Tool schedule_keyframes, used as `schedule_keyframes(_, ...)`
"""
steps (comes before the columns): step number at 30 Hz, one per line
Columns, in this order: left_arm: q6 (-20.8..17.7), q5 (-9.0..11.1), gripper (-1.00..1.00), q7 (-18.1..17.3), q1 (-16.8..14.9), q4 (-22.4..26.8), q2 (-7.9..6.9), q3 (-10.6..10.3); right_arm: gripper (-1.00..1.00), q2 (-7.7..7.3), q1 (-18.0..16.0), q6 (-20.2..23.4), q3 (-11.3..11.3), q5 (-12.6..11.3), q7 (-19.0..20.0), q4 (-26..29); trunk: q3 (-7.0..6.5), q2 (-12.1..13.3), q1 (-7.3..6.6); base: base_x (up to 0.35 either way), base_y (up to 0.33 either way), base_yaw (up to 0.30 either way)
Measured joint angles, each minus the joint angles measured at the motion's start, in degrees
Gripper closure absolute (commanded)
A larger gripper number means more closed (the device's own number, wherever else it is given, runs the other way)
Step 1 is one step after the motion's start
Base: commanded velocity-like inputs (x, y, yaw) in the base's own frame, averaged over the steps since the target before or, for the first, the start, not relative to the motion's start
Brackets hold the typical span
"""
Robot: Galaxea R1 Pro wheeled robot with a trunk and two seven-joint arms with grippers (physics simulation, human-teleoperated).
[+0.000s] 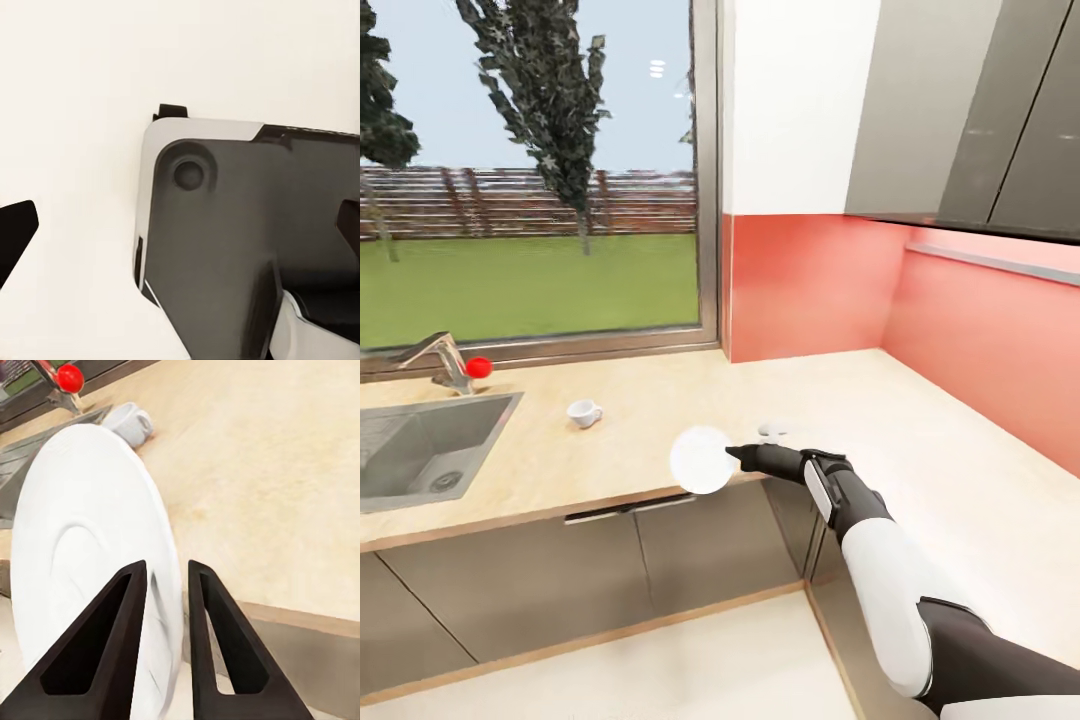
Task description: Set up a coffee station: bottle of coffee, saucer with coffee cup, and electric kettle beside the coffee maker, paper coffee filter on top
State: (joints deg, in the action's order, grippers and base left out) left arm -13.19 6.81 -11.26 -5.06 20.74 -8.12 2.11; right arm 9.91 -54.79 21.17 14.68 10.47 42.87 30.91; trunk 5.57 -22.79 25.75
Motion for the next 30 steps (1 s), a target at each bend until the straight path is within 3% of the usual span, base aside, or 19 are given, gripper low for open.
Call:
schedule_keyframes(4,0.2,-0.1,-1.0,0.0,0.1,-0.6,-0.44,0.3,1.0,0.0,0.0,0.0,0.0,0.0,0.0,0.0,0.0,0.0,0.0,0.0,-0.034,0.278)
schedule_keyframes(8,2.9,-0.2,-1.0,0.6,0.2,-0.8,-0.53,0.5,1.0,0.01,0.0,0.0,-0.1,0.0,0.0,-0.1,0.0,0.0,0.0,0.0,-0.211,0.278)
schedule_keyframes(9,3.2,-0.2,-1.0,1.3,0.2,-0.9,-0.53,0.6,1.0,0.01,0.0,0.0,-0.1,0.0,0.0,-0.1,0.0,0.0,0.0,-0.153,-0.193,0.278)
schedule_keyframes(10,3.7,-0.1,-1.0,5.7,0.2,-1.7,-0.32,0.6,1.0,0.01,0.0,0.0,-0.1,0.0,0.0,-0.1,0.0,0.0,0.02,-0.218,-0.124,0.278)
schedule_keyframes(14,3.8,0.1,-1.0,8.6,0.2,-2.3,-0.47,0.7,1.0,0.01,0.0,0.0,-0.1,0.0,0.1,-0.1,0.0,0.0,0.03,-0.298,-0.041,0.278)
schedule_keyframes(20,3.8,-0.1,-1.0,8.9,0.2,-2.4,-0.43,2.0,1.0,0.0,0.0,0.0,-0.1,0.0,0.1,-0.1,0.0,0.0,0.02,-0.256,0.072,0.278)
schedule_keyframes(30,3.9,-0.1,-1.0,8.9,0.2,-2.4,-0.48,2.1,1.0,0.0,0.0,0.1,-0.1,0.0,0.9,-0.1,0.0,0.0,0.0,-0.015,0.026,0.278)
